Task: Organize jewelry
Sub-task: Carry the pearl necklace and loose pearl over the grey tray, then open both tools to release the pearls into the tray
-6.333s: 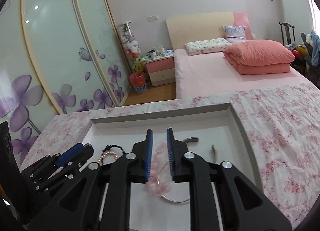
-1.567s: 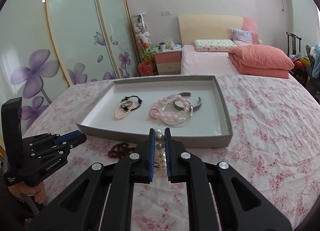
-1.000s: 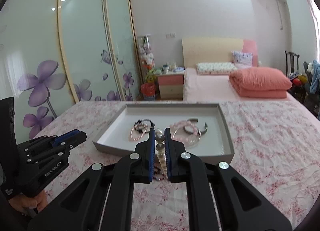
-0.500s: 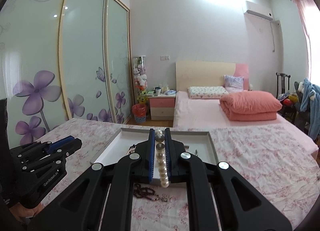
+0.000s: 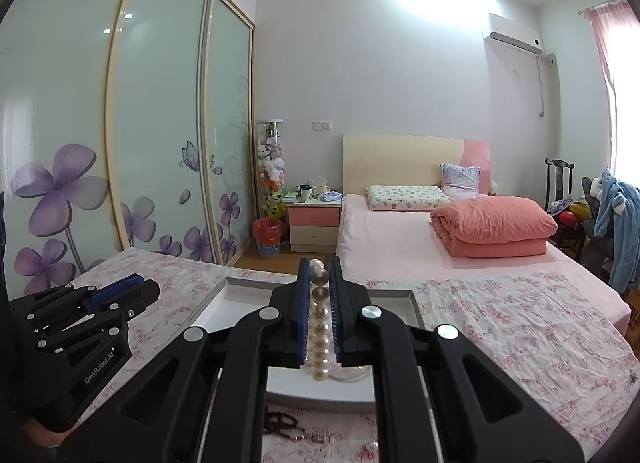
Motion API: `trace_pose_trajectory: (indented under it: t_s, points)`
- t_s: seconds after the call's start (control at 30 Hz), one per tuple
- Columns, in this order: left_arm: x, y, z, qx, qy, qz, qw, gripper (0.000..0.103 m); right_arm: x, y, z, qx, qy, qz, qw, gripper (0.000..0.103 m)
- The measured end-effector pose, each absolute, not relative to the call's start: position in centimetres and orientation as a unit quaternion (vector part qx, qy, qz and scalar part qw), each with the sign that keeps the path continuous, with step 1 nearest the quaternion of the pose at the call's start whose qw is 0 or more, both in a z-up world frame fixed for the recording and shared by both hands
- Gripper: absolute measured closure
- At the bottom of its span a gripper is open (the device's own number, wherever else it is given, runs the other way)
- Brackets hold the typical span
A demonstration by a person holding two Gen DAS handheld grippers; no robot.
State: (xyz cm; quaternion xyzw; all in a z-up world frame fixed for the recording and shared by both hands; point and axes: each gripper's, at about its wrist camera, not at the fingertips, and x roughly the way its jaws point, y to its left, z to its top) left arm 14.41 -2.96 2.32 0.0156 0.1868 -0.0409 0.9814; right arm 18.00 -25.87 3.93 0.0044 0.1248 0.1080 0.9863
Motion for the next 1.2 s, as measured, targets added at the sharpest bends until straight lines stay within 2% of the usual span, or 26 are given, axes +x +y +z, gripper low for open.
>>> trace_pose_trajectory:
  t_s: [0.67,1.2]
  points:
    - [22.7,-2.6,-0.9,0.0,0.237,-0.051,0.97,0.087,25.1,-25.4,1.4,0.025,0.184,0.112,0.976,0.093]
    - [27.2,-3.9,-4.1,-0.002,0.294,-0.074,0.953,0.087,30.3,-25.9,-2.7,0.085,0.29,0.14,0.943,0.092]
